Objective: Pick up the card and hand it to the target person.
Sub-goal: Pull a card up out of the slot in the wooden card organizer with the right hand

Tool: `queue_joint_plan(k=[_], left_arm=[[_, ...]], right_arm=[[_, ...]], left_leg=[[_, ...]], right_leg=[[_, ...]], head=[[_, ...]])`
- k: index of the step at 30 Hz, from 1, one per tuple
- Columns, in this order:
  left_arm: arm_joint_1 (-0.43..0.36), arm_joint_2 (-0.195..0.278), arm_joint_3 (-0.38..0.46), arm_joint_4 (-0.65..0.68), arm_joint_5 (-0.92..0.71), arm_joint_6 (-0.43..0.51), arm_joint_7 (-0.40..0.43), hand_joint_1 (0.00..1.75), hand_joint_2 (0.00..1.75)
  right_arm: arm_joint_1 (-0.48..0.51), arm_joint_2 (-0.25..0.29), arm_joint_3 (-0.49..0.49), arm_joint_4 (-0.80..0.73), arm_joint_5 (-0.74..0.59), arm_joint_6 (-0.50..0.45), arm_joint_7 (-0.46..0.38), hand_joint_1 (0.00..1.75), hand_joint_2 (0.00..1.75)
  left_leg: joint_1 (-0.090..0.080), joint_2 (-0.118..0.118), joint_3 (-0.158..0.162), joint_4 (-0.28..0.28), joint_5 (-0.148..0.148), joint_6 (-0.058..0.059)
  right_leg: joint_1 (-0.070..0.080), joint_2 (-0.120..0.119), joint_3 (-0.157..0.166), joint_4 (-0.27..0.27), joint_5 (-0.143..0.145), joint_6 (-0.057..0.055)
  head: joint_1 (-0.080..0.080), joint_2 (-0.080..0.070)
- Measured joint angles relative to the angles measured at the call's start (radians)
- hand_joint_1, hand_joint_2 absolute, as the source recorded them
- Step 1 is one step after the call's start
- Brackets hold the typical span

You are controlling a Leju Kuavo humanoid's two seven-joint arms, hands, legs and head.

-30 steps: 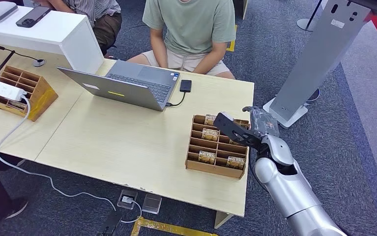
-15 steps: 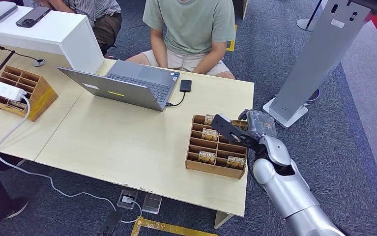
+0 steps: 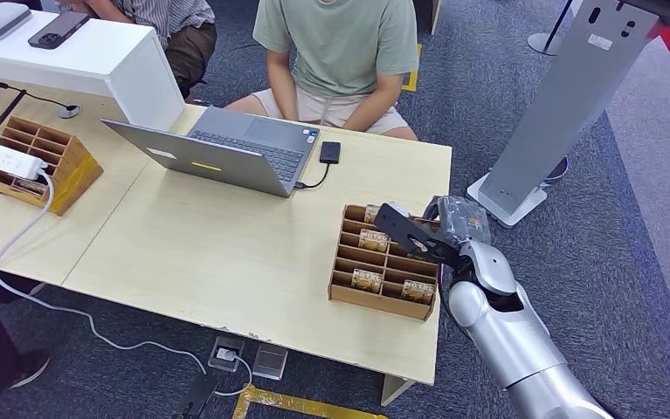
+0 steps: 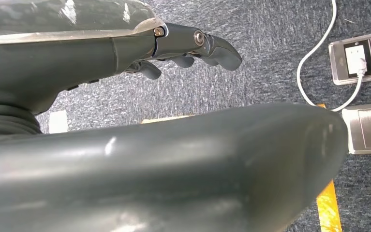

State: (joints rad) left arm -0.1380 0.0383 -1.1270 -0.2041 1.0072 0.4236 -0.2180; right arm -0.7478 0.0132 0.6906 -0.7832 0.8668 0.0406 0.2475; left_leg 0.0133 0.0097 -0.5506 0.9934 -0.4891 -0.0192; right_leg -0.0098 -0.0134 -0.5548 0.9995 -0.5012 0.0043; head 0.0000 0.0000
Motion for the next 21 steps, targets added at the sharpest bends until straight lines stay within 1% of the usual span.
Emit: queue_joint_plan(k=[3,12,21], left_arm=[[0.000,0.000,0.001,0.000,0.001,0.000,0.001,0.00,0.00],[0.001,0.000,0.004,-0.001,0.003,0.002,-0.001,0.00,0.00],[0.001,0.001,0.010,-0.001,0.009,0.005,-0.005,0.00,0.00]], right_arm=[[-0.001,0.002,0.002,0.002,0.000,0.000,-0.001,1.25,1.75],[-0.008,0.002,0.010,0.001,-0.002,-0.011,-0.013,1.31,1.75],[0.004,-0.028,0.005,-0.140,0.002,-0.013,0.002,1.32,1.75]], left_leg=[[0.000,0.000,0.000,0.000,0.000,0.000],[0.000,0.000,0.000,0.000,0.000,0.000],[0.000,0.000,-0.002,0.002,0.000,0.000]], right_leg=[[0.000,0.000,0.000,0.000,0.000,0.000],[0.000,0.000,0.000,0.000,0.000,0.000],[0.000,-0.001,-0.001,0.001,0.000,0.000]], head=[[0.000,0.000],[0.000,0.000],[0.000,0.000]])
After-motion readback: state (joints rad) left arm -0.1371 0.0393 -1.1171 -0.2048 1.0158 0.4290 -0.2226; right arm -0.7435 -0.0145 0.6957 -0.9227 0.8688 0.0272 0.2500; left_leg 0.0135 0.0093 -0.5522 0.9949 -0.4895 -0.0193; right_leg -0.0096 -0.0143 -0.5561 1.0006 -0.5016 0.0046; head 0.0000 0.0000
